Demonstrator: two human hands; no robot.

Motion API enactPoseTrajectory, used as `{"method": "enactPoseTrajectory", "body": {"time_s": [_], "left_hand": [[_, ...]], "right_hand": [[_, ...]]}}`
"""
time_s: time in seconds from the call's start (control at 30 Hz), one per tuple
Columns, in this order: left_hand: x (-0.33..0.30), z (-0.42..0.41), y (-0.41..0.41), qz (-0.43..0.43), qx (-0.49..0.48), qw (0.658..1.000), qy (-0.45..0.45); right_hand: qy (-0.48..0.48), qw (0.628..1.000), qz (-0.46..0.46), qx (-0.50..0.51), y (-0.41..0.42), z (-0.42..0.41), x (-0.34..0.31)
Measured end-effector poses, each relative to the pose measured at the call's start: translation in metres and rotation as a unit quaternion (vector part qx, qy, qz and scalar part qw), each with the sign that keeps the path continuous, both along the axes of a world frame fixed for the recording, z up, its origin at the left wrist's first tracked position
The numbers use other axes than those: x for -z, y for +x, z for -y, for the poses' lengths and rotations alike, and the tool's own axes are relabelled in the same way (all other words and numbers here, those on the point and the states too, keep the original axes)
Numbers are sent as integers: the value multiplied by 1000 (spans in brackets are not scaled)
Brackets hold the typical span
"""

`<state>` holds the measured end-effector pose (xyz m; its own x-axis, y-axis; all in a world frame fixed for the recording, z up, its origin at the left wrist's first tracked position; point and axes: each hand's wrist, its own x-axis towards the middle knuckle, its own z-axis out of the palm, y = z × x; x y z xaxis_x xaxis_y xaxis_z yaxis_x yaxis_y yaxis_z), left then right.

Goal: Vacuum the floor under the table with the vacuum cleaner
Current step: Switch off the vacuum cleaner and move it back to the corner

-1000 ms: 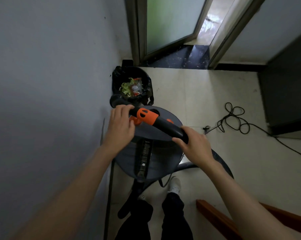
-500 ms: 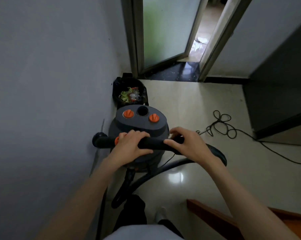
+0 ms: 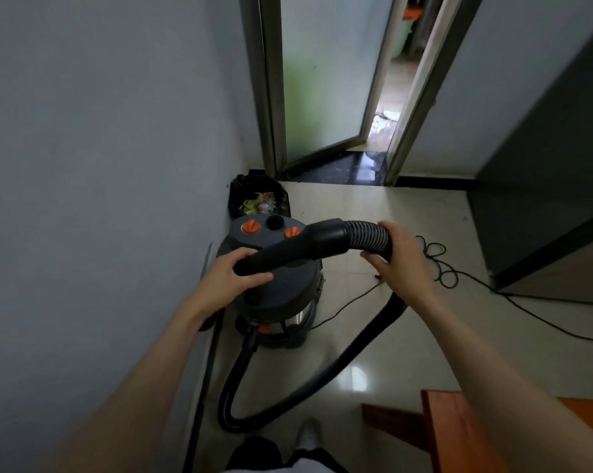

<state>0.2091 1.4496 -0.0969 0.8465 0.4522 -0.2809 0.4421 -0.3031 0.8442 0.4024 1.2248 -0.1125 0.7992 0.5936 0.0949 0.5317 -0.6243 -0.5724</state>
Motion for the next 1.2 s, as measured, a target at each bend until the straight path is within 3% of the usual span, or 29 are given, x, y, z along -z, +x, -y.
{"method": "enactPoseTrajectory", "body": {"time_s": [0.13,0.27,0.47,0.57,0.73,0.87,1.07,1.2], "left_hand": [[-14,6,-20,7,-24,998,-49],[-18,12,-42,-12,5,996,-85],[-30,21,-44,1,53,998,-31],[-11,19,-72,19,35,997,-60],[40,7,-118,-31,34,995,-84],[79,-6,-134,-68,50,991,-106],[133,-24,-136,-119,11,984,-130],[172,-27,-131,-154,92,984,22]], "right_hand": [[29,994,101,32,-9,-8,-18],[-34,973,229,-14,-26,-16,-32],[-42,946,300,-115,-81,-40,-46],[-73,952,248,-165,-98,-42,-39],[-177,965,5,-195,-137,-37,10],[-149,963,-179,-138,-165,-32,54],[-116,971,-205,-47,-169,-23,108],[-164,965,-160,-124,-175,-41,139]]}}
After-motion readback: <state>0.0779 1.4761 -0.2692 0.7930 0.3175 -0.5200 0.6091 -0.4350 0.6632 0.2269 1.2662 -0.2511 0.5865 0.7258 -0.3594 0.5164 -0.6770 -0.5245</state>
